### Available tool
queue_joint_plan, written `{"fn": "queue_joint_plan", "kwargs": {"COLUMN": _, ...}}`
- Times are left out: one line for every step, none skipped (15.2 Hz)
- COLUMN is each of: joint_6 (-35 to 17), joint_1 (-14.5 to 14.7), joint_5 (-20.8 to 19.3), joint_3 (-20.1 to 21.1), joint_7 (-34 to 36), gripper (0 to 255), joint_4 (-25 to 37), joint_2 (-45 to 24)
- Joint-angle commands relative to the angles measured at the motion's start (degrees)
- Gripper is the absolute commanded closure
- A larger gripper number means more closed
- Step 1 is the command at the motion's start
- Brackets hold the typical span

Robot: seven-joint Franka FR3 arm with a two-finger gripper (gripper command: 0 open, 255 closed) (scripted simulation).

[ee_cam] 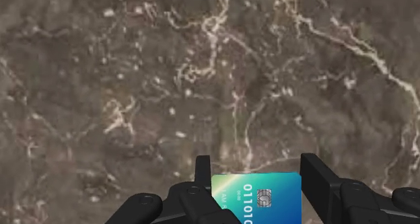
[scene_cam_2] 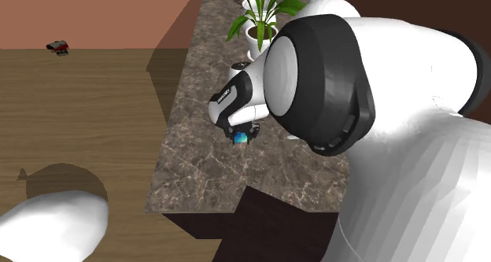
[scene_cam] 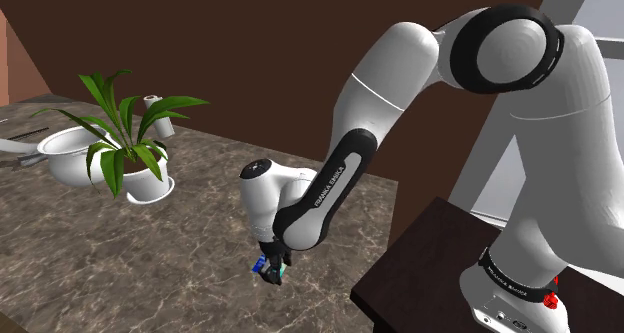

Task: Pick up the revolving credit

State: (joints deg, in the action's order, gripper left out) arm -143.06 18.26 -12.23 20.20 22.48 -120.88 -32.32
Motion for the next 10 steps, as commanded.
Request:
{"fn": "queue_joint_plan", "kwargs": {"joint_6": 1.2, "joint_1": -0.4, "joint_5": 0.7, "joint_3": 0.6, "joint_7": -0.3, "gripper": 255, "joint_4": -0.2, "joint_2": 1.5}}
{"fn": "queue_joint_plan", "kwargs": {"joint_6": 1.8, "joint_1": -0.6, "joint_5": 1.0, "joint_3": 0.9, "joint_7": -0.5, "gripper": 255, "joint_4": -0.4, "joint_2": 2.2}}
{"fn": "queue_joint_plan", "kwargs": {"joint_6": 2.3, "joint_1": -0.8, "joint_5": 1.3, "joint_3": 1.1, "joint_7": -0.7, "gripper": 255, "joint_4": -0.5, "joint_2": 2.8}}
{"fn": "queue_joint_plan", "kwargs": {"joint_6": 2.8, "joint_1": -1.0, "joint_5": 1.6, "joint_3": 1.4, "joint_7": -0.8, "gripper": 255, "joint_4": -0.6, "joint_2": 3.5}}
{"fn": "queue_joint_plan", "kwargs": {"joint_6": 3.4, "joint_1": -1.2, "joint_5": 1.9, "joint_3": 1.7, "joint_7": -1.0, "gripper": 255, "joint_4": -0.7, "joint_2": 4.2}}
{"fn": "queue_joint_plan", "kwargs": {"joint_6": 3.9, "joint_1": -1.4, "joint_5": 2.2, "joint_3": 1.9, "joint_7": -1.2, "gripper": 255, "joint_4": -0.8, "joint_2": 4.9}}
{"fn": "queue_joint_plan", "kwargs": {"joint_6": 4.5, "joint_1": -1.6, "joint_5": 2.6, "joint_3": 2.2, "joint_7": -1.4, "gripper": 255, "joint_4": -0.9, "joint_2": 5.5}}
{"fn": "queue_joint_plan", "kwargs": {"joint_6": 5.1, "joint_1": -1.8, "joint_5": 2.9, "joint_3": 2.4, "joint_7": -1.6, "gripper": 255, "joint_4": -0.9, "joint_2": 6.2}}
{"fn": "queue_joint_plan", "kwargs": {"joint_6": 5.2, "joint_1": -1.8, "joint_5": 3.0, "joint_3": 2.4, "joint_7": -1.6, "gripper": 255, "joint_4": -0.9, "joint_2": 6.3}}
{"fn": "queue_joint_plan", "kwargs": {"joint_6": 5.2, "joint_1": -1.8, "joint_5": 3.0, "joint_3": 2.4, "joint_7": -1.6, "gripper": 255, "joint_4": -0.9, "joint_2": 6.3}}
